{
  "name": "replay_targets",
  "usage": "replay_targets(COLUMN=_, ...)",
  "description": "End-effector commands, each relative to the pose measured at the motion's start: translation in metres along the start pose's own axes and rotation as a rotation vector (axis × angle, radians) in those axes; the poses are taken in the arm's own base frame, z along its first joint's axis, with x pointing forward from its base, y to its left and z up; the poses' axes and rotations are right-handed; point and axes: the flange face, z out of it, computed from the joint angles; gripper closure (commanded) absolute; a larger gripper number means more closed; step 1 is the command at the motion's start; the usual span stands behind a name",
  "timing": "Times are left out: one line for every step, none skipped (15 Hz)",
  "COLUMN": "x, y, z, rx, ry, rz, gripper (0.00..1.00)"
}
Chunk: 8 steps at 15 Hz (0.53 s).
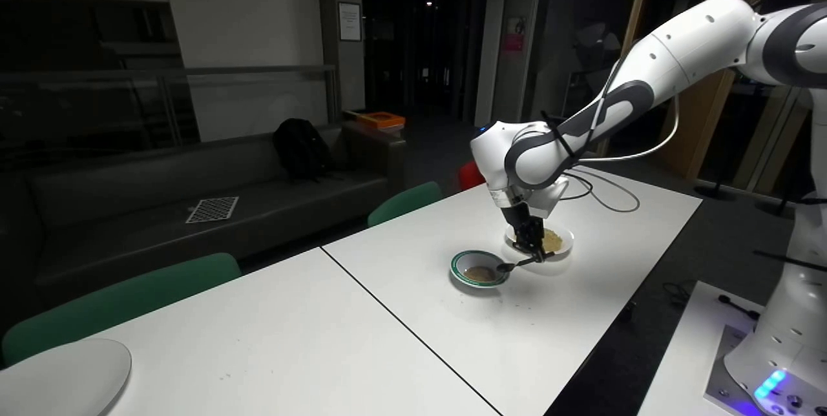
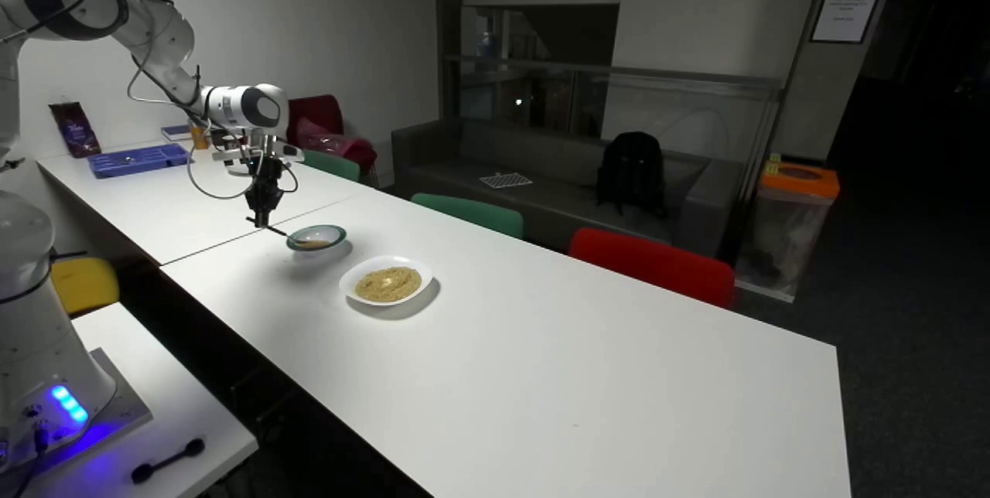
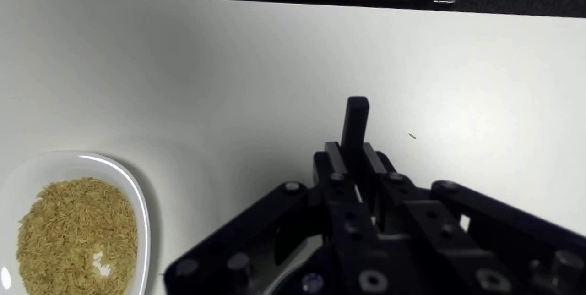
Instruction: Use the silver spoon to spoon out some contents from the bowl on the left and place them in the bowl on the right
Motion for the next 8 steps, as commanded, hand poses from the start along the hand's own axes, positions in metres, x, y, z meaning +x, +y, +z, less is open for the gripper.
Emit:
replay_targets(x=0.013, y=-0.004, z=-0.007, rx=-0.003, ry=-0.047, rz=-0.016, gripper=0.97)
replay_targets(x=0.016, y=-0.005, z=-0.007, rx=-0.008, ry=-0.057, rz=-0.016, gripper=0.97)
replay_targets(x=0.018, y=-0.007, z=-0.008, rx=-0.012, ry=-0.065, rz=-0.017, gripper=0.97)
replay_targets(x=0.021, y=-0.008, z=-0.008, rx=-0.014, ry=-0.073, rz=-0.018, gripper=0.97)
replay_targets(x=0.024, y=-0.01, z=-0.01, rx=-0.017, ry=-0.081, rz=-0.018, gripper=0.97)
replay_targets(x=0.026, y=-0.011, z=-0.011, rx=-0.02, ry=-0.088, rz=-0.018, gripper=0.97)
replay_targets(x=0.029, y=-0.012, z=-0.014, rx=-0.023, ry=-0.091, rz=-0.017, gripper=0.97)
replay_targets(x=0.031, y=-0.012, z=-0.015, rx=-0.024, ry=-0.098, rz=-0.016, gripper=0.97)
